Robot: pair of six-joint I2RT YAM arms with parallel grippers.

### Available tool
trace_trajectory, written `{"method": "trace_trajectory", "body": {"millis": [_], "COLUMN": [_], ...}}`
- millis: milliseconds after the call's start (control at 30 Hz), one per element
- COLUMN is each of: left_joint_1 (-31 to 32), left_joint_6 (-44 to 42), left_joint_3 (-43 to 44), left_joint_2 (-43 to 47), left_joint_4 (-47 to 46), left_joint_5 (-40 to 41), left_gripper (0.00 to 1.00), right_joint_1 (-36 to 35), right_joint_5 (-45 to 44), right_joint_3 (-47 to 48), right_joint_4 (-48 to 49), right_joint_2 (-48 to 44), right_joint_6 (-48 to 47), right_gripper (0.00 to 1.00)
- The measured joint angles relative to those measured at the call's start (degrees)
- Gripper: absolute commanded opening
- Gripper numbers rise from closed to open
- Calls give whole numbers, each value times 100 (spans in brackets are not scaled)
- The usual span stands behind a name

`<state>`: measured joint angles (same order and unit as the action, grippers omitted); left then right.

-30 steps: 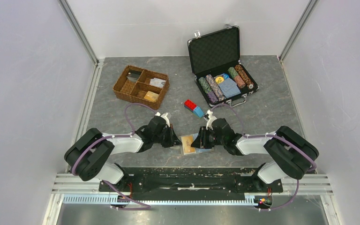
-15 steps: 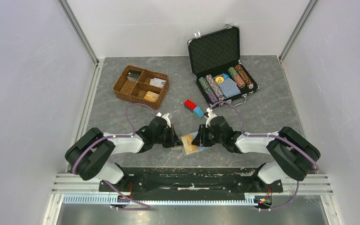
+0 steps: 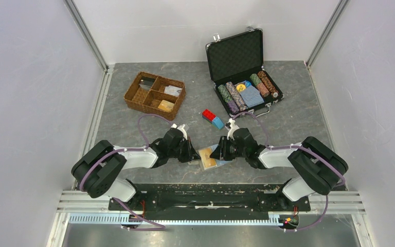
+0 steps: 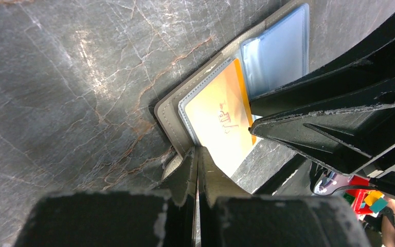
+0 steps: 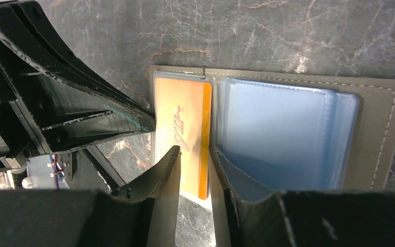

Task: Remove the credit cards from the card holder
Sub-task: Remove the credit card from the card holder.

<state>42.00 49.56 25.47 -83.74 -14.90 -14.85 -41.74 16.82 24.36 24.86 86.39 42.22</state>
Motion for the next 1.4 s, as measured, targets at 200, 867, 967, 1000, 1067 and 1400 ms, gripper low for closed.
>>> {"method": "trace_trajectory", "body": {"millis": [200, 867, 967, 1000, 1067, 1400], "left_joint_1": [63, 153, 153, 153, 153, 153], "left_joint_6": [127, 278, 334, 374, 385, 549], "left_joint_3": [-39, -83, -138, -170, -192, -376], "left_joint_2": [-17, -140, -140, -142, -146, -151], "left_joint_4": [-109, -400, -503, -564, -614, -973], "left_joint_5": [61, 85, 81, 81, 81, 83], "left_gripper": [2, 2, 2, 2, 2, 2], "right_joint_1": [170, 422, 450, 455, 466, 518], "right_joint_5": [229, 691, 734, 745, 778, 874], "right_joint_3": [-341, -935, -1021, -1051, -1123, -1209], "right_joint_4": [667, 1930, 2173, 2243, 2428, 2927], "right_joint_2": [70, 275, 337, 356, 387, 487], "right_joint_6": [225, 726, 811, 848, 927, 1143], "right_gripper": [24, 16, 15, 15, 14, 6]}}
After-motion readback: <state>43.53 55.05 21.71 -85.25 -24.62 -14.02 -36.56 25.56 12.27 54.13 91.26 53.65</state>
